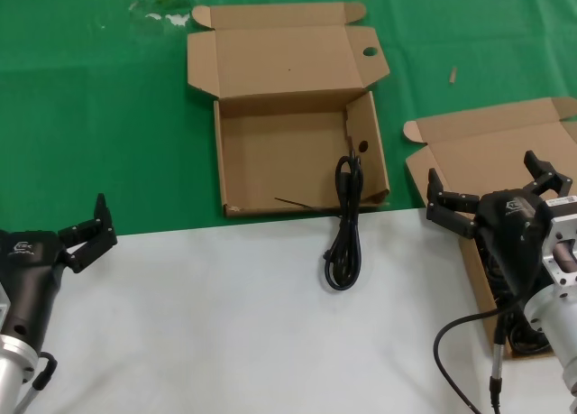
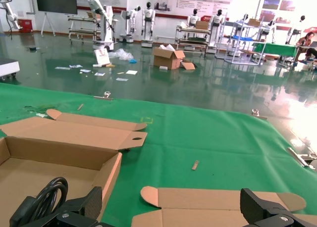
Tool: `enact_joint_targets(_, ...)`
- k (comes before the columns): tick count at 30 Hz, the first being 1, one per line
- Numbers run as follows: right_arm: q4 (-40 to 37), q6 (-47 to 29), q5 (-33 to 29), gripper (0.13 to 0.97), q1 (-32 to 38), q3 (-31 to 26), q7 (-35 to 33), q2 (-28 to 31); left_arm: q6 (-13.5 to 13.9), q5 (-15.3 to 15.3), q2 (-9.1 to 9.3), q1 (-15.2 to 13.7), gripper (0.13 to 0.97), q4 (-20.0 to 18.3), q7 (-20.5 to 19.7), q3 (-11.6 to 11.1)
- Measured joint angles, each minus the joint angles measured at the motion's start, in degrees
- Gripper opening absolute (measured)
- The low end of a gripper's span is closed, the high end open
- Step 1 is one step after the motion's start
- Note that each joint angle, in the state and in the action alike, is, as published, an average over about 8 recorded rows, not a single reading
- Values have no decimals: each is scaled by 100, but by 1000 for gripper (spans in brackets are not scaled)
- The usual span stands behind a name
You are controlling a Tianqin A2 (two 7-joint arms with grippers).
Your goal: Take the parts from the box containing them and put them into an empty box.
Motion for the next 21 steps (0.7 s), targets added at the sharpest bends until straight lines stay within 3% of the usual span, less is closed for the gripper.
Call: enact_joint_targets(21, 0, 0, 0, 966, 0, 0, 0, 0, 0, 0, 0, 0, 966, 0, 0, 0)
